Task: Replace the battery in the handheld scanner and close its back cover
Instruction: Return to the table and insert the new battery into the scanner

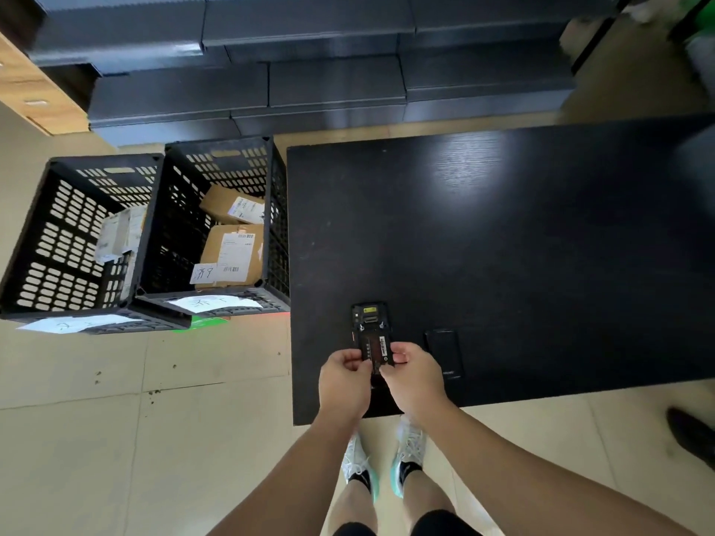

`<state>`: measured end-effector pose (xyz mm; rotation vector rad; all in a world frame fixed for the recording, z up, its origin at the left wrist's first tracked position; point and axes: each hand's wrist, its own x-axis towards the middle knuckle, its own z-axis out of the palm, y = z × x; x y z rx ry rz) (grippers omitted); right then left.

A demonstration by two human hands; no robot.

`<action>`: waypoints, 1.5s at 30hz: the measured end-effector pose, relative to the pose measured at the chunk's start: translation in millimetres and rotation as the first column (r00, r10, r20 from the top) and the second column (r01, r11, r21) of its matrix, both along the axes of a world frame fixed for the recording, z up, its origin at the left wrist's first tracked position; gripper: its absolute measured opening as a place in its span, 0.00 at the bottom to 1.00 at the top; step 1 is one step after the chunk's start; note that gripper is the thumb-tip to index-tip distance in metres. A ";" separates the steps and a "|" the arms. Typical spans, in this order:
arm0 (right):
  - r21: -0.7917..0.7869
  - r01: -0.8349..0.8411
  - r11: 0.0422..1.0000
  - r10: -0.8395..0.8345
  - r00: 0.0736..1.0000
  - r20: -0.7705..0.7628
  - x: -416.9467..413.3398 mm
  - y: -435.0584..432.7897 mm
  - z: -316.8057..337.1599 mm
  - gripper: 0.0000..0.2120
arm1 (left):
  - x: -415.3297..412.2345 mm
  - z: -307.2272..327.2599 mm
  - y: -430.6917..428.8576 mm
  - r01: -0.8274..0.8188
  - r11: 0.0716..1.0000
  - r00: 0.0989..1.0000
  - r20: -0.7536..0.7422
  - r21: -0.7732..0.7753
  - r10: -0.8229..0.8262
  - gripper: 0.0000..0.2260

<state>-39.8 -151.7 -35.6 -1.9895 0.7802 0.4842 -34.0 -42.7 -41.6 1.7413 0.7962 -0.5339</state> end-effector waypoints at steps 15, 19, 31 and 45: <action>0.045 -0.117 0.992 0.119 0.992 -0.049 7.0 -13.3 -18.0 0.19 | 1.1 -12.2 -7.1 -0.004 0.995 1.000 -0.030 0.100 0.007 0.07; 0.028 -0.089 0.996 0.090 0.995 -0.040 7.9 -12.2 -19.8 0.18 | 3.3 -12.9 -8.0 0.011 0.990 1.000 -0.015 0.141 -0.009 0.07; -0.030 -0.032 0.999 0.032 0.999 -0.025 14.5 -13.4 -25.9 0.13 | 9.7 -19.1 -10.2 -0.030 0.971 0.999 -0.019 0.239 0.035 0.03; -0.041 -0.060 0.997 0.059 0.998 -0.029 6.0 -24.3 -25.3 0.15 | 1.8 -17.7 -3.6 0.037 0.965 0.999 0.014 0.259 -0.042 0.09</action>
